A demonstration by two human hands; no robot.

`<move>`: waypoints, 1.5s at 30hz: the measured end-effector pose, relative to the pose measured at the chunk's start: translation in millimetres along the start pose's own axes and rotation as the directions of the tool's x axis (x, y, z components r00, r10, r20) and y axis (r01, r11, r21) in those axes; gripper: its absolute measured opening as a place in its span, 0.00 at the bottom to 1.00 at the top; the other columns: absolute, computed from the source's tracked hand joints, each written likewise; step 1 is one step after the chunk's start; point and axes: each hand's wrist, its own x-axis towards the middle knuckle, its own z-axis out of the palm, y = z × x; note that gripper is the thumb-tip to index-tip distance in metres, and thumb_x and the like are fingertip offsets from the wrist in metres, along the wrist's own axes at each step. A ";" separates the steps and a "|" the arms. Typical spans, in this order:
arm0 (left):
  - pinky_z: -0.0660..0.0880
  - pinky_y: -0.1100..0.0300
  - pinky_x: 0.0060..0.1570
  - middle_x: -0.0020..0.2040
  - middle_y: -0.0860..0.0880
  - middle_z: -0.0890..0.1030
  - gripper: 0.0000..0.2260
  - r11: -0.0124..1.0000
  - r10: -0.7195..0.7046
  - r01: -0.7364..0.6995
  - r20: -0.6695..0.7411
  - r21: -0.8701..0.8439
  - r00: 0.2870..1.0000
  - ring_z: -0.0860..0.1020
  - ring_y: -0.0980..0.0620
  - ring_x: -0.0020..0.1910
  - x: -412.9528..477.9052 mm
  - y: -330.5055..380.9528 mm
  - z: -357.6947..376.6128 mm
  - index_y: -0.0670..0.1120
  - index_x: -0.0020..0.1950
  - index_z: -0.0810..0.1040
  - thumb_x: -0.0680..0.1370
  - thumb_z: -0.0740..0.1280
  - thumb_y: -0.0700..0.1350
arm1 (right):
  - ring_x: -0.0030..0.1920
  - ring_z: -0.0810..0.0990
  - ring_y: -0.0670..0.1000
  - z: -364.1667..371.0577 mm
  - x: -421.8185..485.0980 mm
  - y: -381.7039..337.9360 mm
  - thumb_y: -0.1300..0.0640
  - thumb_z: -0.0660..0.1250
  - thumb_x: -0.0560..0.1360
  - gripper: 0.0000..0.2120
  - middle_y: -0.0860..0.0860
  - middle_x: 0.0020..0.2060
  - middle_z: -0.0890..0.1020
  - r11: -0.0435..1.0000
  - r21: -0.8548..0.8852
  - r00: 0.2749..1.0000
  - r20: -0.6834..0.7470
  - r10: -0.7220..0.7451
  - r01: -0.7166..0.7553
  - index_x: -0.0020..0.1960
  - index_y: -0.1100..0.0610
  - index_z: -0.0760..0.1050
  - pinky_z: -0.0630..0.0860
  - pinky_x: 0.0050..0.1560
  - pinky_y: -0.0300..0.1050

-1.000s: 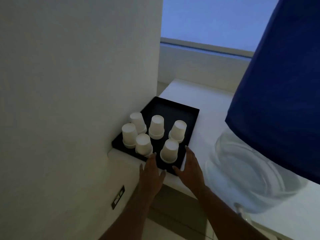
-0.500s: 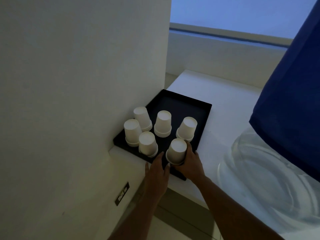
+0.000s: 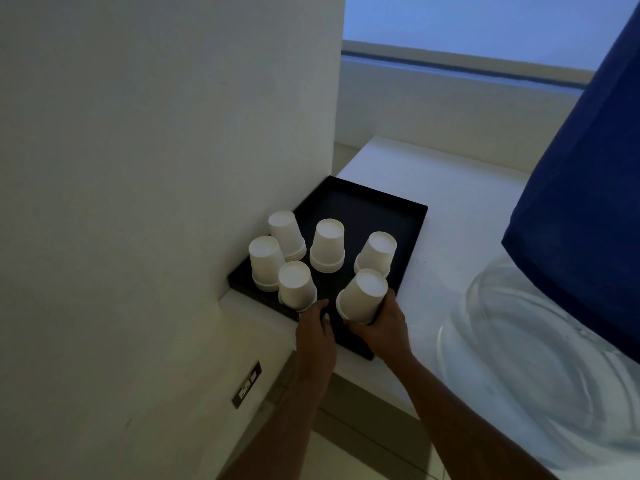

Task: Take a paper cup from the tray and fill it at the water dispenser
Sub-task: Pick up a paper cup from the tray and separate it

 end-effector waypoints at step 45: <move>0.80 0.63 0.34 0.34 0.44 0.78 0.05 0.845 -0.332 0.379 0.184 -0.378 0.925 0.78 0.48 0.38 29.4 12.1 15.6 0.35 0.44 0.78 0.72 0.65 0.36 | 0.51 0.73 0.48 5.9 -1.4 -4.9 0.61 0.75 0.61 0.36 0.46 0.50 0.70 0.886 0.459 0.997 -0.007 0.080 -0.068 0.59 0.48 0.56 0.78 0.48 0.48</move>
